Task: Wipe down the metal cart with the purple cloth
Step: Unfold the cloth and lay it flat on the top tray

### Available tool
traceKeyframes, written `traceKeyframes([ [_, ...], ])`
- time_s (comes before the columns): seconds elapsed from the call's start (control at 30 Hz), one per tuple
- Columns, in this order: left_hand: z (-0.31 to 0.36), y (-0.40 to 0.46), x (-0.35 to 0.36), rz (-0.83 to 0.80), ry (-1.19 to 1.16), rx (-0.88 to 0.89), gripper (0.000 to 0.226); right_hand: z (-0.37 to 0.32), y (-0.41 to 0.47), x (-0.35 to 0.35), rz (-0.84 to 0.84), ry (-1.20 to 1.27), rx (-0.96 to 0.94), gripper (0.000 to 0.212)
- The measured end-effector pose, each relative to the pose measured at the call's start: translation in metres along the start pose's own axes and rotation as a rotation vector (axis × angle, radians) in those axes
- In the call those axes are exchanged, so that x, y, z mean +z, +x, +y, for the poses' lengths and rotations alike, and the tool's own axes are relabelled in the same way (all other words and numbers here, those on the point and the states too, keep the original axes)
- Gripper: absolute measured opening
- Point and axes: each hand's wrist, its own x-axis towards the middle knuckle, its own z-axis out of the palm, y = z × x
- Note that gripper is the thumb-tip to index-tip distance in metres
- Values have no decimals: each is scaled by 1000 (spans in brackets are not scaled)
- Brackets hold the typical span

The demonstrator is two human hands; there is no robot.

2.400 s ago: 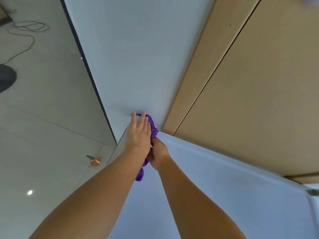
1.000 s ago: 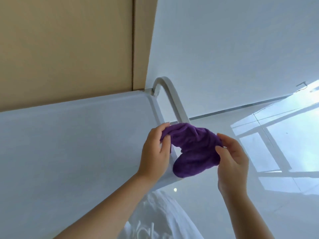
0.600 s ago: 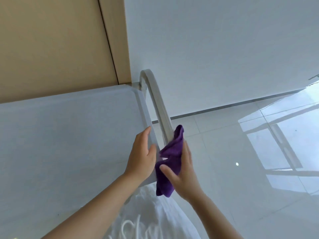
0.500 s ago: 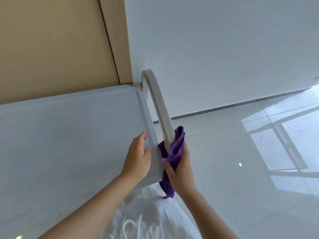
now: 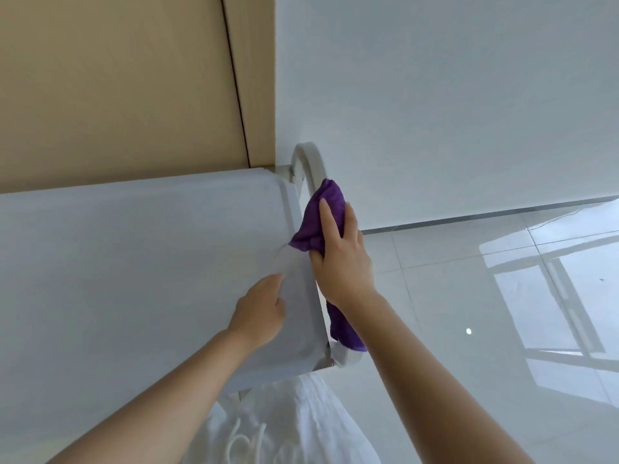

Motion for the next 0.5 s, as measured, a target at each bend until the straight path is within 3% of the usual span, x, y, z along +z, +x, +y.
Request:
traceKeyframes([
  [0.13, 0, 18, -9, 14, 203, 33, 58, -14, 54, 0, -25, -58, -21, 71],
  [0.23, -1, 31, -14, -19, 311, -128, 68, -21, 87, -1, -35, -95, -20, 72],
  [0.33, -3, 43, -15, -38, 307, -269, 77, -27, 115, -4, -24, -139, -51, 60],
  [0.5, -6, 49, -4, -67, 350, -259, 78, -35, 147, -5, -84, -239, -71, 43],
])
